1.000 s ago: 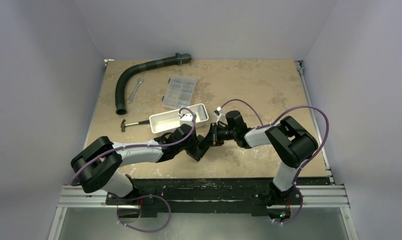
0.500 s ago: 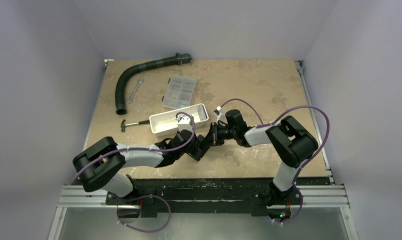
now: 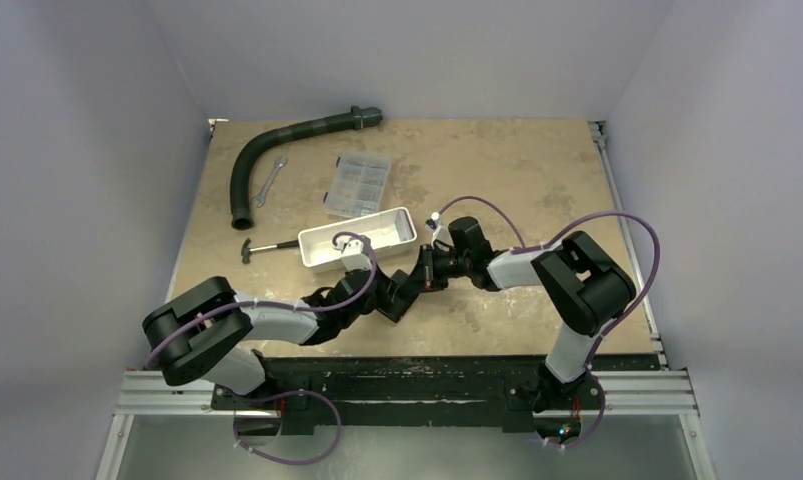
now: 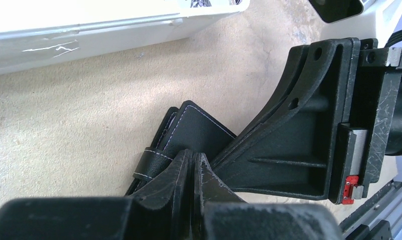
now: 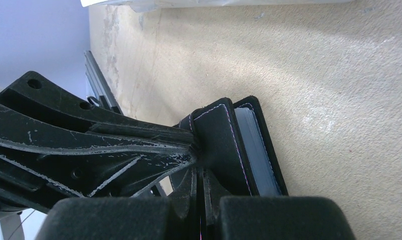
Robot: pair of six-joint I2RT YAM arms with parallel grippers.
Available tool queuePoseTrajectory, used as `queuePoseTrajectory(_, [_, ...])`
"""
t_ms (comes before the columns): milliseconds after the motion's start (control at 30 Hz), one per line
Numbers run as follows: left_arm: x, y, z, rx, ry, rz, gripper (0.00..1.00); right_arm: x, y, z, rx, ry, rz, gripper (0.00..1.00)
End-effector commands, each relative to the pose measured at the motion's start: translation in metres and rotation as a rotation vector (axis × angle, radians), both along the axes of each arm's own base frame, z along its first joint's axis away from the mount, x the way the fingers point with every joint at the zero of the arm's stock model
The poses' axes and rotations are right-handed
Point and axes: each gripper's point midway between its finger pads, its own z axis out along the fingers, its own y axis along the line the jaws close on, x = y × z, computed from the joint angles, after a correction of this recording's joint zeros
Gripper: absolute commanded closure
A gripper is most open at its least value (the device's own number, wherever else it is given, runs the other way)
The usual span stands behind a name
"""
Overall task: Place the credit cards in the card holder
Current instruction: Close the card holder at the center of the board.
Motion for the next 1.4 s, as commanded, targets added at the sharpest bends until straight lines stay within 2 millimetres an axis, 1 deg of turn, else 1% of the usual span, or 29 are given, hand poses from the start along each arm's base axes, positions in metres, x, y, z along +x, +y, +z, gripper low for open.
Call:
queuePoseTrajectory(0, [-0.118, 0.084, -0.115, 0.382, 0.473, -0.169, 1.00, 0.026, -0.030, -0.036, -0.195, -0.049, -0.117, 1.00])
queuePoseTrajectory(267, [-0.128, 0.097, -0.131, 0.418, 0.505, -0.128, 1.00, 0.031, -0.029, -0.034, -0.193, -0.050, -0.129, 1.00])
queuePoseTrajectory(367, [-0.139, 0.105, -0.139, 0.393, 0.537, -0.102, 1.00, 0.034, -0.028, -0.032, -0.190, -0.050, -0.132, 1.00])
queuePoseTrajectory(467, [-0.147, 0.109, -0.140, 0.389, 0.552, -0.084, 1.00, 0.037, -0.028, -0.030, -0.195, -0.050, -0.135, 1.00])
queuePoseTrajectory(633, [-0.158, 0.116, -0.140, 0.459, 0.543, -0.046, 1.00, 0.046, -0.029, -0.024, -0.211, -0.071, -0.140, 1.00])
queuePoseTrajectory(767, [-0.164, 0.126, -0.152, 0.557, 0.570, -0.020, 1.00, 0.049, -0.029, -0.015, -0.208, -0.087, -0.141, 1.00])
queuePoseTrajectory(867, [-0.164, 0.130, -0.155, 0.611, 0.582, 0.008, 1.00, 0.051, -0.031, -0.010, -0.211, -0.096, -0.152, 1.00])
queuePoseTrajectory(933, [-0.164, 0.132, -0.155, 0.611, 0.574, 0.030, 1.00, 0.053, -0.030, -0.007, -0.203, -0.100, -0.159, 1.00])
queuePoseTrajectory(1000, [-0.168, 0.145, -0.154, 0.654, 0.579, 0.068, 1.00, 0.054, -0.028, -0.004, -0.190, -0.107, -0.162, 1.00])
queuePoseTrajectory(1100, [-0.168, 0.154, -0.148, 0.696, 0.560, 0.121, 1.00, 0.054, -0.026, -0.006, -0.175, -0.105, -0.160, 1.00])
queuePoseTrajectory(1200, [-0.162, 0.153, -0.140, 0.712, 0.532, 0.140, 1.00, 0.050, -0.019, -0.010, -0.151, -0.096, -0.139, 1.00])
queuePoseTrajectory(1267, [-0.154, 0.150, -0.131, 0.732, 0.496, 0.145, 1.00, 0.044, -0.014, -0.012, -0.145, -0.097, -0.124, 1.00])
queuePoseTrajectory(1333, [-0.146, 0.140, -0.121, 0.713, 0.457, 0.126, 1.00, 0.038, -0.012, -0.012, -0.137, -0.099, -0.118, 1.00])
queuePoseTrajectory(1367, [-0.142, 0.134, -0.115, 0.691, 0.437, 0.120, 1.00, 0.037, -0.012, -0.012, -0.131, -0.096, -0.122, 0.98])
